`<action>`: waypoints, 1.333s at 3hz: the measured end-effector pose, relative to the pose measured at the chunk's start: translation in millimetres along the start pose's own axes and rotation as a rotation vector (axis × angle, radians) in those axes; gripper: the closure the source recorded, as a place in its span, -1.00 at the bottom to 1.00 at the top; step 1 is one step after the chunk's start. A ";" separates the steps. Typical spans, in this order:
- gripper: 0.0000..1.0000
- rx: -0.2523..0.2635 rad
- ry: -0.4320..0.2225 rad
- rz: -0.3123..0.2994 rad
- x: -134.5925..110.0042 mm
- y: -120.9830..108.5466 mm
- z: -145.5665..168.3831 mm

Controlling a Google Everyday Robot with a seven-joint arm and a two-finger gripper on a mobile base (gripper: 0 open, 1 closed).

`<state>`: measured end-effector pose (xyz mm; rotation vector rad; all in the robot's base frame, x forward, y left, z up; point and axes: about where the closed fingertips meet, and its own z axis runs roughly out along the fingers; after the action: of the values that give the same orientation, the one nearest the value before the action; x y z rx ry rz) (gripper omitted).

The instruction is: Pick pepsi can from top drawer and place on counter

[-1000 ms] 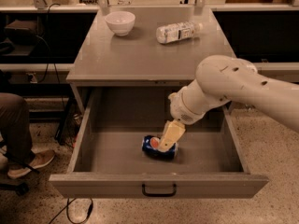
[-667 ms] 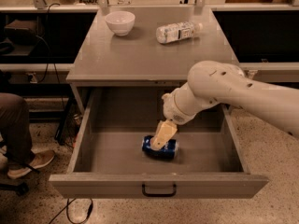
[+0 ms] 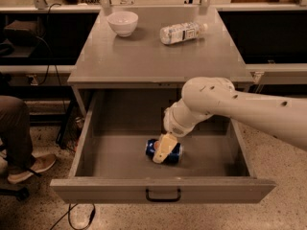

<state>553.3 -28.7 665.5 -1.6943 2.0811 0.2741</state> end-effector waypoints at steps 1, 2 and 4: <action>-1.00 -0.019 0.030 0.011 14.6 4.5 18.0; -0.60 -0.046 0.048 0.023 35.1 5.6 29.2; 0.35 -0.082 0.043 0.020 61.3 8.7 25.1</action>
Offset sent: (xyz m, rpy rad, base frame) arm -0.0030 -0.0266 -0.0561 -0.0493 0.0762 -0.0102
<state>540.9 -70.1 614.5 -1.7419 2.1457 0.3366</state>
